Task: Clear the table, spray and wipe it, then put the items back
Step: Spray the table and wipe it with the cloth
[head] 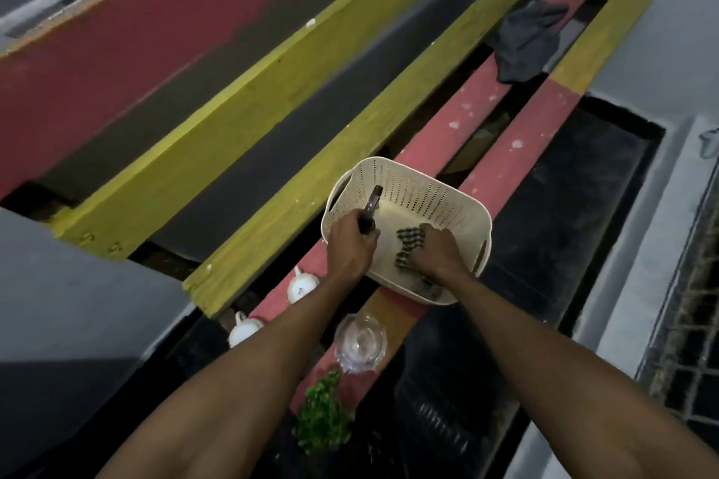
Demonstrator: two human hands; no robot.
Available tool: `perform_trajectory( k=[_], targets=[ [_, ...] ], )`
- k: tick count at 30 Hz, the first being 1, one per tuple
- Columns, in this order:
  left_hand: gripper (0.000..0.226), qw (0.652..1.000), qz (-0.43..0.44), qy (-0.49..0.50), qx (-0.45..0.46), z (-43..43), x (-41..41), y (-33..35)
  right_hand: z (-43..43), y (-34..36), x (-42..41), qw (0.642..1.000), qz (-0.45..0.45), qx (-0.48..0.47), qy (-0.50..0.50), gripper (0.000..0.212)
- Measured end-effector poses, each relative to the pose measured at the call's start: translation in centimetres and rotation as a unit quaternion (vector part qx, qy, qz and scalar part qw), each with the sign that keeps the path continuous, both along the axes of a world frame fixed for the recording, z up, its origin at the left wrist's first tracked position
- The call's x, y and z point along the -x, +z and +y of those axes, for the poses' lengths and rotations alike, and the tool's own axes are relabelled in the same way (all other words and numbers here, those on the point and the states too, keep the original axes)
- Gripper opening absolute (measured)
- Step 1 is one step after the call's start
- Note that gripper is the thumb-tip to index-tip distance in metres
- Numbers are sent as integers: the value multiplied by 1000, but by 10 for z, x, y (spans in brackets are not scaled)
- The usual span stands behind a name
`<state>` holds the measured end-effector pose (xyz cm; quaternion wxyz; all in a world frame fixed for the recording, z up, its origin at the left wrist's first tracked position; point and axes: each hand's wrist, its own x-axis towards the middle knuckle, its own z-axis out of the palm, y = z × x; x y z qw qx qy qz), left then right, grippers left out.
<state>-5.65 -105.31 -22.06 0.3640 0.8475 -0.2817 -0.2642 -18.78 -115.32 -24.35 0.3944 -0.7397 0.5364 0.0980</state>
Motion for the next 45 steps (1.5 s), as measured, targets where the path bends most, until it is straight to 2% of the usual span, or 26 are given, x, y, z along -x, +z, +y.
perform_trajectory(
  k=[3,4,8,10,13,15,17,22,24,27,29,32,37,38,42,45],
  targets=[
    [24,999,-31,9,15,-3,3,-9,-5,-23,-3,993,56,38,98,63],
    [23,999,-43,4,22,-3,4,-11,-4,-30,-4,991,63,53,103,62],
    [26,995,-84,9,47,-2,6,-9,-3,-40,-5,988,22,117,100,29],
    [23,991,-106,19,76,0,6,2,-3,-32,-2,984,-8,144,106,20],
    [18,984,-118,21,133,10,3,29,1,-3,-1,980,-60,179,64,20],
    [21,981,-94,18,170,21,0,51,6,24,-4,978,-88,185,26,23],
    [24,976,-76,16,205,39,-3,79,15,56,-6,973,-108,203,10,16],
    [19,964,-35,37,261,93,-9,156,53,134,-9,959,-161,233,-14,17],
    [20,960,-52,54,268,126,-14,185,80,165,-14,952,-196,234,-22,24],
    [5,956,-69,101,267,184,-21,221,130,203,-28,947,-223,228,-22,23],
    [18,947,-83,149,271,232,-26,241,174,224,-41,947,-256,196,-17,22],
    [14,940,-75,192,272,317,-36,261,249,246,-64,941,-313,128,8,20],
    [35,919,-71,257,290,481,-54,269,398,261,-109,932,-358,14,53,23],
    [37,914,-70,276,289,519,-58,267,435,262,-120,928,-367,6,60,23],
    [21,903,-52,340,257,636,-71,250,549,261,-159,925,-376,4,49,22],
    [40,895,-31,382,229,720,-90,237,626,251,-188,942,-335,11,32,17]
  ],
)
